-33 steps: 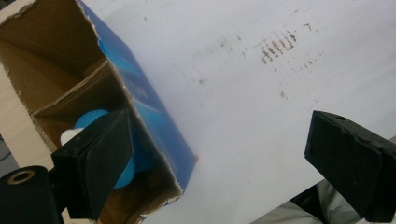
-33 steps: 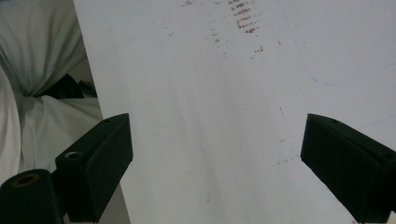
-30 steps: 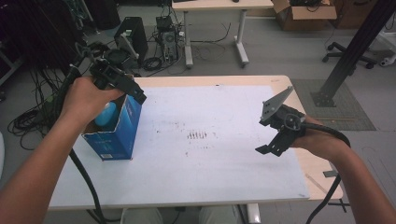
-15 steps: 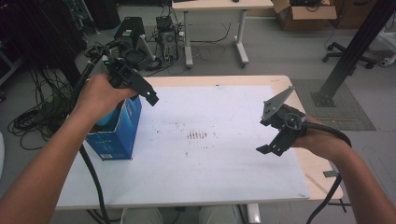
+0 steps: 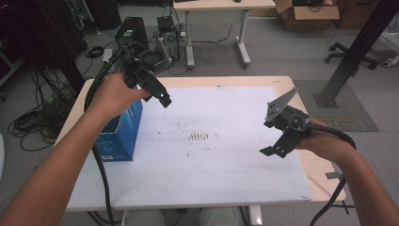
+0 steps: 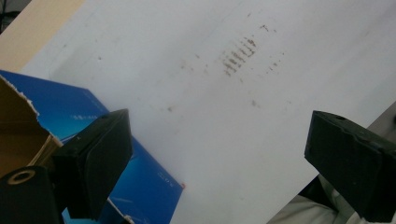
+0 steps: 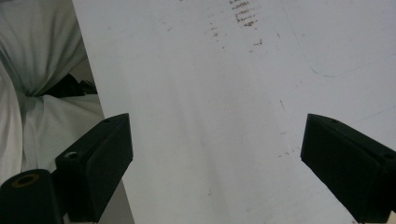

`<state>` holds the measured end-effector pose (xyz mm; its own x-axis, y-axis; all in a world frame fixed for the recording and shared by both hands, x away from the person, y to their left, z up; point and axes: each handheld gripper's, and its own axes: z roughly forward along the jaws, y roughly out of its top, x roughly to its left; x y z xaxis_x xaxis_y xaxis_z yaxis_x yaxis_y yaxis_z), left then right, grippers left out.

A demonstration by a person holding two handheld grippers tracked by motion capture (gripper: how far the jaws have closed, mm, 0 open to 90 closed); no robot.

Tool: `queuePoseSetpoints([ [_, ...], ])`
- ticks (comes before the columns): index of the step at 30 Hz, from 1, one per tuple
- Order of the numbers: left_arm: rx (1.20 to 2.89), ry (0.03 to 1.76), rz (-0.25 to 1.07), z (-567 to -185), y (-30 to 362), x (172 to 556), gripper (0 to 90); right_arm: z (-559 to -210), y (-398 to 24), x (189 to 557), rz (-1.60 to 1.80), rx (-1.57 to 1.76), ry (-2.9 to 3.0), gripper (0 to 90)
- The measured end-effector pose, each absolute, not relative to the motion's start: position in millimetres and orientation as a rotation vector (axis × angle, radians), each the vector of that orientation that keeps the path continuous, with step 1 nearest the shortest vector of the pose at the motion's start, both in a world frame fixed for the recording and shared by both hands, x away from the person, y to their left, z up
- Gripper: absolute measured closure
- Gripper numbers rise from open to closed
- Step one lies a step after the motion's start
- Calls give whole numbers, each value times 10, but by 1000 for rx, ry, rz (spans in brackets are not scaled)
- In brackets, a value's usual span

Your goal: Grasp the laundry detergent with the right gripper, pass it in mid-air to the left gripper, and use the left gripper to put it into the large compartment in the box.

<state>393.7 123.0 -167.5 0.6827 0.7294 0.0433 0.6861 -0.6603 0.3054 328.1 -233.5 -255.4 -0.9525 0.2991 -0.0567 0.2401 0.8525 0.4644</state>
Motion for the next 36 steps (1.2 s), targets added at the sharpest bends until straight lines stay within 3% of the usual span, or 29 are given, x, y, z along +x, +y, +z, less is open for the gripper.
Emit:
queuePoseSetpoints([
  [22,2762,767,208,-1806,940,4007,83,-2553,-2342,3253,693,439,2911,89],
  [36,2767,715,213,-1871,906,4057,85,-2530,-2308,3263,684,437,2918,89],
])
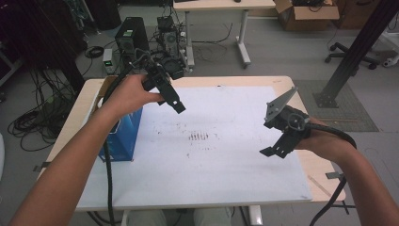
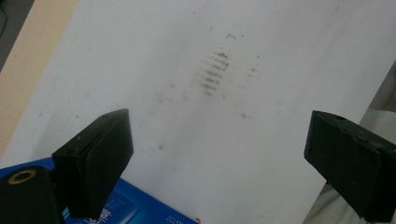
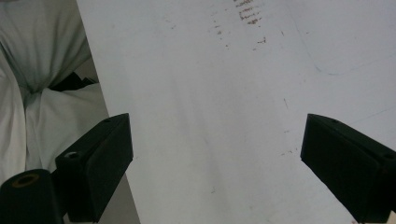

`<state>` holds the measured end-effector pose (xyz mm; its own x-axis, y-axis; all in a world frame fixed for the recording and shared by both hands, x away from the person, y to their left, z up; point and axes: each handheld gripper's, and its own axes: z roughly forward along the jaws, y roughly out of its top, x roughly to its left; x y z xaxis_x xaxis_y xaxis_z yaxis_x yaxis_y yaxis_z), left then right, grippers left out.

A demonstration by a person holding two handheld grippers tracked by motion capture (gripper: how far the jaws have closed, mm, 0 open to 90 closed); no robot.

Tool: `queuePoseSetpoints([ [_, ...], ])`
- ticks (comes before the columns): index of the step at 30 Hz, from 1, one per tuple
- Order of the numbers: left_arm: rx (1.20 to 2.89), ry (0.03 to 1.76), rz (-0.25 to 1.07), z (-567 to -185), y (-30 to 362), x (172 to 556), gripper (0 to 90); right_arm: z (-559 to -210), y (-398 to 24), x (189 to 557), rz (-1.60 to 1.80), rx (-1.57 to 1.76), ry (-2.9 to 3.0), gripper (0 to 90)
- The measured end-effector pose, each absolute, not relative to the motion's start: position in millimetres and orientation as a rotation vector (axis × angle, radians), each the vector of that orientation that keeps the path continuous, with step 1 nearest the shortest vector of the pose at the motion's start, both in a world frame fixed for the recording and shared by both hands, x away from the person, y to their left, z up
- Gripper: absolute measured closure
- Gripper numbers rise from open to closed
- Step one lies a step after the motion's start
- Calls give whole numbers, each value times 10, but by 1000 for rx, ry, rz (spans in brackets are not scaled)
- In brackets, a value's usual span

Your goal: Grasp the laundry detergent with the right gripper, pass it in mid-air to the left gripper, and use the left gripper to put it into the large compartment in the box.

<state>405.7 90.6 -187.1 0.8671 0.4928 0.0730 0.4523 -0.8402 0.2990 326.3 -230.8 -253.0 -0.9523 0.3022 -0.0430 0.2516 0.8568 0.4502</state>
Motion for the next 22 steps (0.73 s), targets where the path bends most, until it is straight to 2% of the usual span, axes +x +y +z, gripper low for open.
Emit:
queuePoseSetpoints([
  [22,2759,729,207,-1888,963,4071,86,-2577,-2254,3301,681,432,2934,88],
])
